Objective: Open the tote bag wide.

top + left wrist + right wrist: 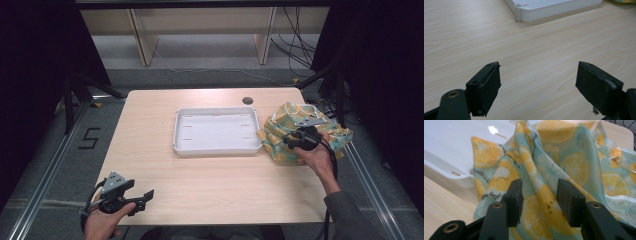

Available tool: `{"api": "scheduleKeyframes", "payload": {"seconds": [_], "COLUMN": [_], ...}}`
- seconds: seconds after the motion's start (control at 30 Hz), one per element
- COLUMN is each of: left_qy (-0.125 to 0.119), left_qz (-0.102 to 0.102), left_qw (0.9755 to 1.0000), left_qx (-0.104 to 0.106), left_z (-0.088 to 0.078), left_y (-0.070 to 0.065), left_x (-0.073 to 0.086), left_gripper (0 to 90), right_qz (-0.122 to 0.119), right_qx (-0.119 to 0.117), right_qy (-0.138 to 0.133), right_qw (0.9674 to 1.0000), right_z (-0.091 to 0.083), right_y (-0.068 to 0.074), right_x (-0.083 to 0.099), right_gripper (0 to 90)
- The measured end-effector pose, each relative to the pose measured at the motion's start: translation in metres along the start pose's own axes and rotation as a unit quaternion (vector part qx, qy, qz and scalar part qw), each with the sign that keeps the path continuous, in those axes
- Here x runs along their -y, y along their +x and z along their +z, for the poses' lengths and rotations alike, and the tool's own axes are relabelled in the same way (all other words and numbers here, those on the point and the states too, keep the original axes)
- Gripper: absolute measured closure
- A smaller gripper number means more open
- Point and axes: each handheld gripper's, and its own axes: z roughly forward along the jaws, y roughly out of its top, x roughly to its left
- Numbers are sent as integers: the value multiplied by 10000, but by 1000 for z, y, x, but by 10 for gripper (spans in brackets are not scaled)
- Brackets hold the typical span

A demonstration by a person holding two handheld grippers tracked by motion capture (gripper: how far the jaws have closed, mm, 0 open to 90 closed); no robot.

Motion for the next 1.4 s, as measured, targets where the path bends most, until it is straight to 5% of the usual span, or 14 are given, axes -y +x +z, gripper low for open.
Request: {"api": "scheduleKeyframes", "payload": {"seconds": [0.1,0.17,0.23,0.57,0.63,0.77,0.8,0.9,0.93,1.0,1.07,1.17,1.2,1.4], "left_qy": [10,-35,-16,-24,-98,-112,-77,-98,-96,18,-46,-59,-71,-31], "left_qz": [-190,14,-80,-153,65,10,241,103,-120,166,-148,-109,86,-40], "left_qw": [9998,10000,10000,9999,9999,9999,9997,9999,9999,9999,9999,9999,9999,10000], "left_qx": [-11,18,-3,-5,31,26,31,17,-5,13,-31,-4,13,13], "left_z": [-1,-1,-1,-3,-2,-2,-2,-2,-1,-3,-2,0,0,0], "left_y": [-3,0,-2,-4,-2,-3,1,-1,-4,0,-4,-3,-1,-5], "left_x": [1,0,0,0,-1,-1,-2,-1,0,-1,0,0,-1,-1], "left_gripper": [191,192,192,192,192,191,192,192,192,191,192,192,192,192], "right_qz": [-196,-266,-332,-371,-410,-569,-604,-699,-826,-870,-961,-1090,-1146,-1596], "right_qx": [33,0,-40,-376,-503,-744,-785,-902,-967,-1135,-1329,-1516,-1576,-2108], "right_qy": [186,285,344,346,321,409,418,424,316,294,273,259,268,246], "right_qw": [9996,9992,9988,9980,9974,9948,9942,9926,9914,9893,9861,9821,9805,9641], "right_z": [7,6,2,-46,-53,-63,-65,-66,-65,-67,-70,-68,-65,-53], "right_y": [-3,-5,-7,25,35,52,56,64,72,81,93,110,117,160], "right_x": [3,7,10,28,31,34,34,34,34,33,32,29,27,12], "right_gripper": [762,848,900,900,900,900,900,900,900,900,900,900,900,900]}}
